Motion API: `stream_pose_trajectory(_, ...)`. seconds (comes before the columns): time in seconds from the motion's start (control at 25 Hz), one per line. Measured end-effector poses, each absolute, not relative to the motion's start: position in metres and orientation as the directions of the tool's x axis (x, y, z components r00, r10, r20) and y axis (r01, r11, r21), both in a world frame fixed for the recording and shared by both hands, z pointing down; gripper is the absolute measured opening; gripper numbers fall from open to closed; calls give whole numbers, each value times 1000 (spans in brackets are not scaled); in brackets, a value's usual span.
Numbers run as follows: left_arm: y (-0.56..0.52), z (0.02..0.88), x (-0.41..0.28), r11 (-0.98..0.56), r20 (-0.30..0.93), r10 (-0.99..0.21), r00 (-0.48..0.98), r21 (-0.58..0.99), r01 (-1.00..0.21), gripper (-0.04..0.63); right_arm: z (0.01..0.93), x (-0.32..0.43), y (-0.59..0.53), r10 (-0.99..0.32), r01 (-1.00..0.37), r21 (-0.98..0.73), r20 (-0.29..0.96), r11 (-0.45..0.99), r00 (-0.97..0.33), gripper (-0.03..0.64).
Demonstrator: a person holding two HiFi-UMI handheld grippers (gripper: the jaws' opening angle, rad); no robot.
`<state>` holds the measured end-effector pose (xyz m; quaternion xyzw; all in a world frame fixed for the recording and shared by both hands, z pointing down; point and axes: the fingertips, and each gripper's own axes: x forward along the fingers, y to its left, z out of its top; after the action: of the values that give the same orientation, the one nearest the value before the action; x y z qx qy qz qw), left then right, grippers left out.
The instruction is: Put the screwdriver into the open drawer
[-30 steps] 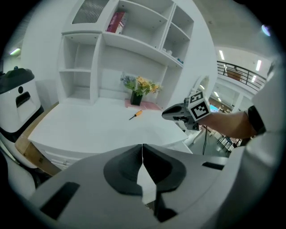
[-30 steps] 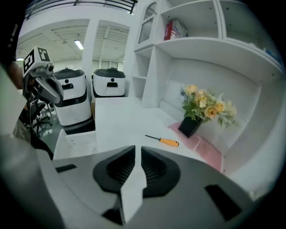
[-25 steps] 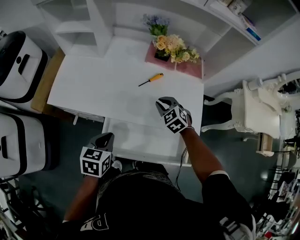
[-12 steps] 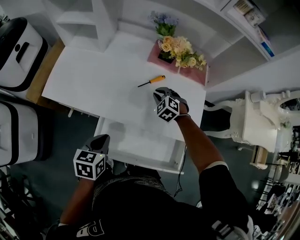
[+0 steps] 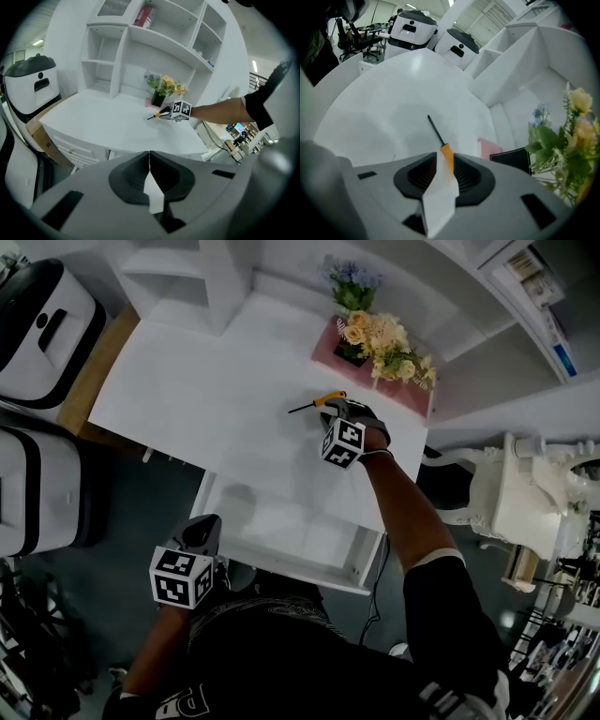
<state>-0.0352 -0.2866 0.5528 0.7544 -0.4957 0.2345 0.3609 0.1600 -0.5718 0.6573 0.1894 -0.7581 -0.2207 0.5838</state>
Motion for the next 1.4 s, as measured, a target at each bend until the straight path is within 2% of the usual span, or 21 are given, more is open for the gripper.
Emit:
stream_pose_trajectory(0.4, -282, 559, -41, -277, 729, -579, 366, 246, -929, 15, 675, 156, -598, -561, 199, 579, 815, 791, -145, 141)
stream_pose_trajectory(0.6, -279, 557, -46, -258, 726, -584, 363, 259, -931, 15, 682, 149, -595, -517, 313, 528, 847, 789, -126, 140)
stream_pose_trajectory(0.88, -278, 556, -50, -240, 721, -589, 364, 275, -931, 15, 687, 148, -591, -469, 370, 470, 878, 801, -101, 100)
stream_pose_trajectory(1.12, -275, 554, -48, -249, 717, -590, 370, 274, -929, 15, 689, 149, -591, -469, 391, 463, 879, 796, -87, 95)
stream_pose_trajectory(1.4, -266, 550, -54, -243, 714, -609, 347, 248, -938, 15, 690, 146, -588, -399, 445, 378, 916, 812, -51, 89)
